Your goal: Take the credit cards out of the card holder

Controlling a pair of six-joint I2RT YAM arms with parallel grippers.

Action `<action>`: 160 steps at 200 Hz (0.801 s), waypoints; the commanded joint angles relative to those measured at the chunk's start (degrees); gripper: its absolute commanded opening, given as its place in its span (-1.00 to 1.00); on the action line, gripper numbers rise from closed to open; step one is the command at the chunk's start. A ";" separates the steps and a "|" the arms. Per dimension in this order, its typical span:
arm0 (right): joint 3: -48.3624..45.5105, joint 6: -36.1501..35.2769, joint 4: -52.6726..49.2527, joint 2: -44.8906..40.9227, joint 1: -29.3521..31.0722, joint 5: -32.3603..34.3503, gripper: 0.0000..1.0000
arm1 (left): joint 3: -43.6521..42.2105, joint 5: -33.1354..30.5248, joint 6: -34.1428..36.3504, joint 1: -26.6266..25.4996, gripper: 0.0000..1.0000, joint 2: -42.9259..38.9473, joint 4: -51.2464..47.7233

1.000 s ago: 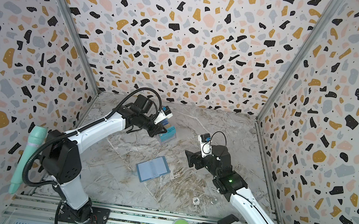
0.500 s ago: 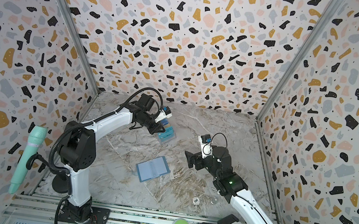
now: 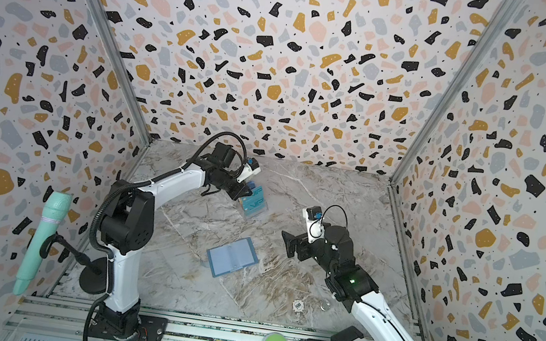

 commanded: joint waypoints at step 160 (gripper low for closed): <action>-0.37 0.20 1.44 -1.35 -0.01 0.44 1.00 | -3.36 -3.00 -3.16 -0.02 -1.00 3.06 5.25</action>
